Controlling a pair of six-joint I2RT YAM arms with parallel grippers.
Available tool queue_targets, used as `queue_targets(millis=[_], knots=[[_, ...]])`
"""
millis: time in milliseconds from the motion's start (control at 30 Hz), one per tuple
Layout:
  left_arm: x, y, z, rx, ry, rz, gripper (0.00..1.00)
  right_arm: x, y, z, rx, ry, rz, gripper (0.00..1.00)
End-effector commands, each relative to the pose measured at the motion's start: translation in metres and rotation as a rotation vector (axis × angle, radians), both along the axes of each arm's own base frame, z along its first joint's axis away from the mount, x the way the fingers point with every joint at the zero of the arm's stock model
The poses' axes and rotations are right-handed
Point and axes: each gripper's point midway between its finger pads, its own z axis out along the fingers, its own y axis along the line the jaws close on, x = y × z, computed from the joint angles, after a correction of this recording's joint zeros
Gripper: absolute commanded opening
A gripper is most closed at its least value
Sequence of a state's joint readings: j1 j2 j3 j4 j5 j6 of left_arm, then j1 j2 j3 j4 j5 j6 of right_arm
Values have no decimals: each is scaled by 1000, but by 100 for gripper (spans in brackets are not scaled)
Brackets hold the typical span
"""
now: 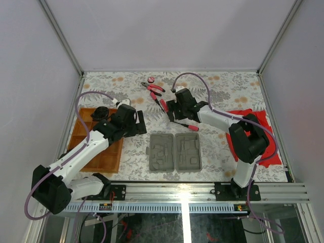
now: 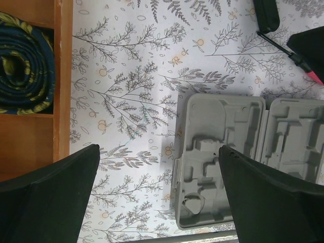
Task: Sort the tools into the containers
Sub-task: Pick up the utility knife at the center of the board.
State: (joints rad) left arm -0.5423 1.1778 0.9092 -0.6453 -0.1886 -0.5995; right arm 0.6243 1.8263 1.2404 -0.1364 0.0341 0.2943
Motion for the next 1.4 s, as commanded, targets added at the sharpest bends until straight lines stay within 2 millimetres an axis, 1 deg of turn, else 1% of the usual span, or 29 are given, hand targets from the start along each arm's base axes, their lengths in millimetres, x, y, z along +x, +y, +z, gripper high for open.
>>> queue_targets(millis=[0,100,233,333,433,567,833,1067,1200,1367], knots=[[7,5,20,15,-102,-34,100,21,4,16,13,-56,8,75],[5,7,21,31,-95,-51,100,25,6,13,8,-50,18,75],[3,7,14,20,-74,-61,100,31,10,8,-6,-40,35,74],[6,10,13,-8,-61,-54,100,34,15,1,1,-31,55,72],[11,17,14,-20,-62,-34,100,39,20,-6,-7,-20,69,71],[15,22,16,-47,-72,-18,100,49,25,-11,-37,-16,87,70],[15,21,13,-51,-61,-34,100,62,22,-35,-118,10,82,67],[16,23,12,-57,-58,-29,100,56,27,-55,-117,72,112,59],[16,25,10,-51,-53,-18,100,55,27,-60,-119,93,106,54],[15,25,10,-52,-52,-18,100,53,24,-62,-136,105,96,43]])
